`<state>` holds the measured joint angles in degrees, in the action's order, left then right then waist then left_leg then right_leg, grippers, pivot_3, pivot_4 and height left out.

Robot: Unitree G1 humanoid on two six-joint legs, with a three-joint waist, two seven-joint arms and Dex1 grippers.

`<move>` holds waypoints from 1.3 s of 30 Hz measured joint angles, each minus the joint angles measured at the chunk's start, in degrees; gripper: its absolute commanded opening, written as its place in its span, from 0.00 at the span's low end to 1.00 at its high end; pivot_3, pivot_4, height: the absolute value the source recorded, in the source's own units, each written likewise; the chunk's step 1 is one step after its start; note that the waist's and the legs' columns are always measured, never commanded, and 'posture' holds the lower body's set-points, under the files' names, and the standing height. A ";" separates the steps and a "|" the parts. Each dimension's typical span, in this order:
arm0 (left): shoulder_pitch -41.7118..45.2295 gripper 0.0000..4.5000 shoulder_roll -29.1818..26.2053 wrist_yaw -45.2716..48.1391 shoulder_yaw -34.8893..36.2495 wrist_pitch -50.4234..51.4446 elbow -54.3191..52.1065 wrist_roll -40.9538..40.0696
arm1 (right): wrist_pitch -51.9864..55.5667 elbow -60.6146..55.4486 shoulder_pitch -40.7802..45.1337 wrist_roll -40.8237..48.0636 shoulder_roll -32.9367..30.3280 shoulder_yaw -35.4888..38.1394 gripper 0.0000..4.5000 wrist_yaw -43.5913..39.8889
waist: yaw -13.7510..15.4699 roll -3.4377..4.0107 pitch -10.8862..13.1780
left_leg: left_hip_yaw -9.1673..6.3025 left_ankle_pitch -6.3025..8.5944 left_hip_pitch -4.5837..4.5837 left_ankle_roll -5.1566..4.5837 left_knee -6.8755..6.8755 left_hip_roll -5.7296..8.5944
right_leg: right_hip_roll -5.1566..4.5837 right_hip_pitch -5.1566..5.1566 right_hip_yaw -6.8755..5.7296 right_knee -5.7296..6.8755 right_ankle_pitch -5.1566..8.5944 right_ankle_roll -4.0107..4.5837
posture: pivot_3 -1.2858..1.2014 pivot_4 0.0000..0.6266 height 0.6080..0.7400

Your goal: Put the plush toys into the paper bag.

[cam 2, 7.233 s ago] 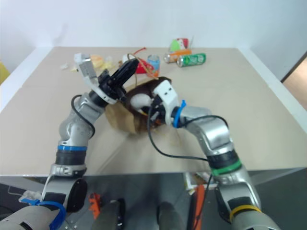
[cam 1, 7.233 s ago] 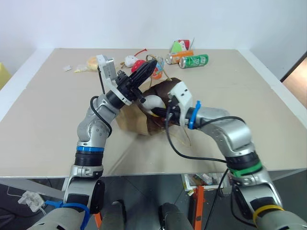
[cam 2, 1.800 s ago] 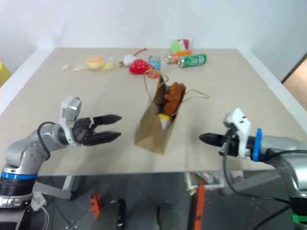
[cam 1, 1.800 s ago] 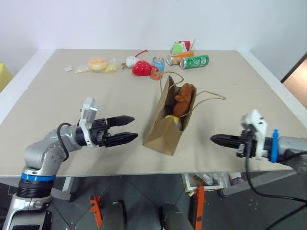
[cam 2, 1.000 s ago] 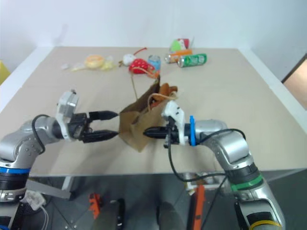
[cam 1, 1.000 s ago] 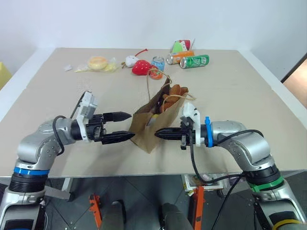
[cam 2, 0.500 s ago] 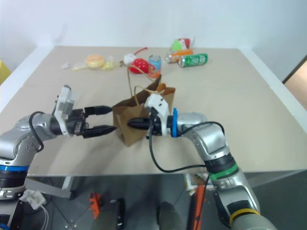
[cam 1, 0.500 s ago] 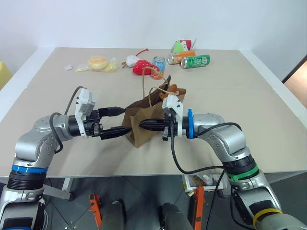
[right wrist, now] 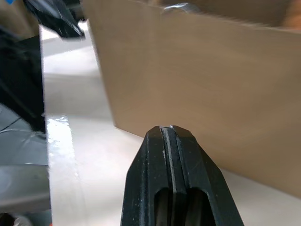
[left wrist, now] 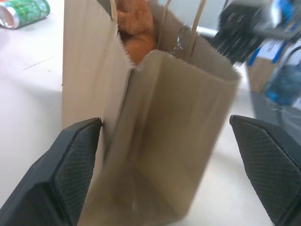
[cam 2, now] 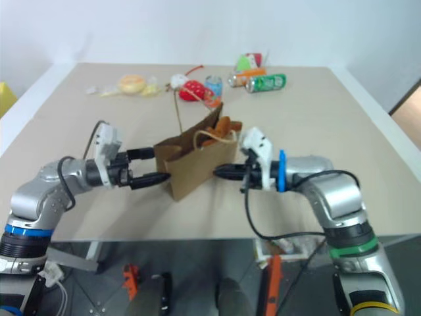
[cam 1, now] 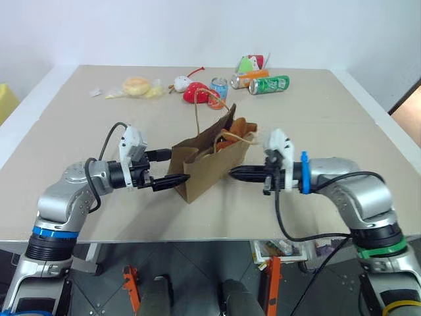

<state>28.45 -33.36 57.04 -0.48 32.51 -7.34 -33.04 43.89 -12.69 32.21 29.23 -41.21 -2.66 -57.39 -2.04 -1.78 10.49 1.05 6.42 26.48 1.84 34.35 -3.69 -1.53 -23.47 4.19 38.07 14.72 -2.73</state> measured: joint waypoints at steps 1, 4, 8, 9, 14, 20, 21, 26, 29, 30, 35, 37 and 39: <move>0.00 1.00 0.42 -0.74 -0.37 0.16 -0.76 0.36 | 0.01 -0.10 -0.20 0.15 -0.56 0.87 0.00 0.09 | -0.01 0.00 0.00 | 0.01 0.00 0.00 0.00 0.00 0.00 | 0.00 0.00 0.02 0.00 0.00 -0.01 | 0.52 0.24 1.00; 0.00 1.00 1.03 -3.19 -1.61 1.41 -3.21 1.04 | 0.01 -0.21 -0.29 0.61 -1.43 2.60 0.00 0.39 | -0.05 0.00 0.00 | 0.00 0.00 0.00 0.00 0.00 0.00 | 0.02 0.00 0.02 0.00 -0.01 -0.04 | 0.52 0.24 1.00; 0.02 1.00 2.71 -8.51 -3.37 3.02 -4.49 3.87 | 0.01 -0.46 -0.70 0.99 -1.58 3.37 0.00 1.51 | 0.00 0.00 0.00 | 0.00 0.00 -0.01 0.00 0.04 0.02 | 0.01 0.03 0.03 0.00 -0.02 -0.08 | 0.52 0.24 1.00; 0.02 1.00 3.35 -9.60 -3.89 3.29 -4.48 4.43 | 0.01 -0.65 -0.79 1.00 -1.58 3.38 0.00 1.66 | 0.02 0.00 0.00 | 0.00 0.00 0.01 0.00 0.06 0.02 | 0.01 0.03 0.03 0.00 -0.03 -0.09 | 0.52 0.24 1.00; 0.01 0.61 4.89 -12.74 -4.71 3.57 -3.21 6.95 | 0.01 -2.00 -1.24 1.29 -1.61 3.40 0.00 2.71 | 0.00 0.00 0.00 | -0.01 0.00 -0.01 0.00 0.06 0.02 | 0.02 0.03 0.04 0.00 -0.04 -0.09 | 0.52 0.24 1.00; 0.03 0.07 6.37 -14.06 -4.56 1.90 -0.10 8.90 | 0.01 -2.30 -2.13 2.01 -2.10 4.93 0.00 3.72 | 0.03 0.00 0.00 | 0.01 0.00 0.00 0.00 0.07 0.03 | 0.00 0.04 0.05 0.00 -0.04 -0.09 | 0.52 0.24 1.00; 0.03 0.01 6.71 -14.13 -4.42 1.65 0.27 8.94 | 0.01 -2.32 -2.14 2.02 -2.43 5.16 0.00 3.79 | 0.03 0.00 0.00 | 0.00 0.00 0.00 0.00 0.07 0.03 | 0.00 0.03 0.05 0.00 -0.04 -0.08 | 0.52 0.24 1.00; 0.35 0.01 7.25 -13.80 -3.98 1.40 1.54 8.74 | 0.00 -2.38 -2.40 2.07 -2.87 5.60 0.00 4.03 | 0.02 0.00 0.00 | 0.00 0.00 0.00 0.00 0.06 0.02 | 0.01 0.02 0.04 0.00 -0.04 -0.08 | 0.52 0.24 1.00; 0.76 0.01 7.49 -8.51 -0.16 0.03 2.11 3.50 | -0.05 -2.30 -2.81 2.24 -4.30 7.25 0.00 4.05 | 0.02 -0.01 0.01 | 0.01 0.00 0.05 0.00 0.06 0.03 | 0.00 -0.01 0.05 0.00 -0.04 -0.09 | 0.52 0.24 1.00; 0.76 0.01 7.18 -5.61 1.06 -0.99 1.85 1.35 | -0.17 -2.21 -2.81 2.36 -5.05 8.27 0.00 3.97 | 0.03 0.00 0.01 | 0.01 0.00 0.04 0.00 0.06 0.03 | -0.01 0.01 0.05 0.00 -0.02 -0.11 | 0.52 0.24 1.00; 0.82 0.01 0.29 10.03 1.08 -8.29 5.06 0.20 | -1.45 1.43 -3.96 2.45 -10.08 14.46 0.00 3.29 | 0.02 0.00 0.01 | 0.01 0.00 -0.01 0.00 0.04 0.03 | 0.00 0.02 0.04 0.00 0.02 -0.04 | 0.52 0.24 1.00; 1.01 0.01 -1.99 14.39 -0.15 -12.02 9.29 2.64 | -1.72 2.54 -4.57 2.48 -11.31 15.85 0.00 2.68 | 0.00 0.00 0.00 | 0.02 0.00 -0.03 0.00 0.05 0.03 | 0.00 0.01 0.04 0.00 -0.01 0.00 | 0.52 0.24 1.00; 2.27 0.01 -3.37 18.61 -1.59 -16.42 15.58 5.63 | -2.14 3.80 -4.97 2.45 -12.63 17.28 0.00 2.40 | 0.01 0.00 0.01 | 0.04 0.00 -0.03 0.00 0.06 0.03 | -0.01 -0.01 0.04 0.00 -0.04 0.04 | 0.52 0.24 1.00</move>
<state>30.72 -36.74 75.65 -2.07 16.09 8.24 -27.42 41.75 -8.89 27.24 31.69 -53.84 14.62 -54.99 -2.03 -1.78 10.49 1.09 6.42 26.45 1.84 34.41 -3.66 -1.54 -23.48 4.24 38.07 14.69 -2.69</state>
